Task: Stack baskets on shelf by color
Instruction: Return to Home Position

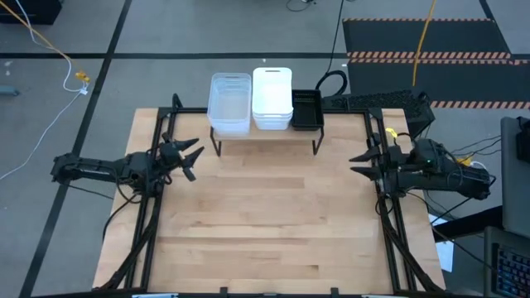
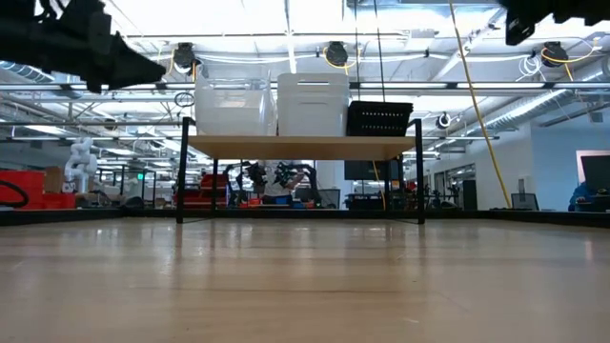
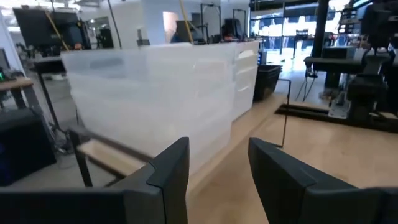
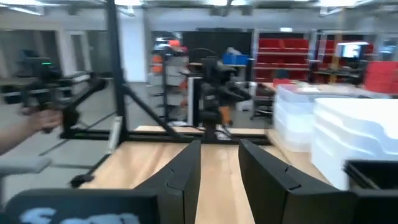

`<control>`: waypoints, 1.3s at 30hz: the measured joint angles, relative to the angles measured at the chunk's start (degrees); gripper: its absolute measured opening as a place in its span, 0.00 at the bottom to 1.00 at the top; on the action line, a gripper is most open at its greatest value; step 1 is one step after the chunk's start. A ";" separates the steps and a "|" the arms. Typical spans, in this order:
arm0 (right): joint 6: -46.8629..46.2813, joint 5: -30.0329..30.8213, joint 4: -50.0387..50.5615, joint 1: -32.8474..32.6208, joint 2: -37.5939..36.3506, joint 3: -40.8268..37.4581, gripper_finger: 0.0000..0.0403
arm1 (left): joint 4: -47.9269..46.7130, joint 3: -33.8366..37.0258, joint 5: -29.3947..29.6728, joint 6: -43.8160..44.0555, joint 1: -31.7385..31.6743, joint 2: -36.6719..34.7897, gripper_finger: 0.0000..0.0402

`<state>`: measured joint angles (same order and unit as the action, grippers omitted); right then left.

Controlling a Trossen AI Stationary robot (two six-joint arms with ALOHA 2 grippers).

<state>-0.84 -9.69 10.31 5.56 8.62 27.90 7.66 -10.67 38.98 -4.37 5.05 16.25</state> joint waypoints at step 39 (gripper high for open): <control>-0.81 -8.59 -14.61 -0.36 -6.54 -26.91 0.26 | -3.46 10.04 -7.95 4.64 1.80 -15.15 0.42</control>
<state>-1.65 -18.27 -4.30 5.20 2.08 0.99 4.21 -0.62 31.03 0.26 6.85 1.10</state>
